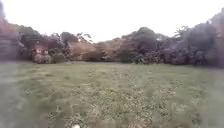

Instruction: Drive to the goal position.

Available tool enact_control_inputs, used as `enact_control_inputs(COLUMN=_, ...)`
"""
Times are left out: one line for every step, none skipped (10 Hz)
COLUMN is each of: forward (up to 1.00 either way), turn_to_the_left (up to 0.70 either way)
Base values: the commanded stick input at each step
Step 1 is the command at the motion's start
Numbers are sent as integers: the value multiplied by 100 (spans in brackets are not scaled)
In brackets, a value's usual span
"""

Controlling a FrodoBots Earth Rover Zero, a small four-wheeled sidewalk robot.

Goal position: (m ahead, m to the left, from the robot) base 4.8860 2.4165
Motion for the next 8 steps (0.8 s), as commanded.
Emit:
enact_control_inputs(forward=100, turn_to_the_left=0)
enact_control_inputs(forward=100, turn_to_the_left=0)
enact_control_inputs(forward=100, turn_to_the_left=0)
enact_control_inputs(forward=100, turn_to_the_left=1)
enact_control_inputs(forward=100, turn_to_the_left=2)
enact_control_inputs(forward=100, turn_to_the_left=1)
enact_control_inputs(forward=100, turn_to_the_left=2)
enact_control_inputs(forward=100, turn_to_the_left=2)
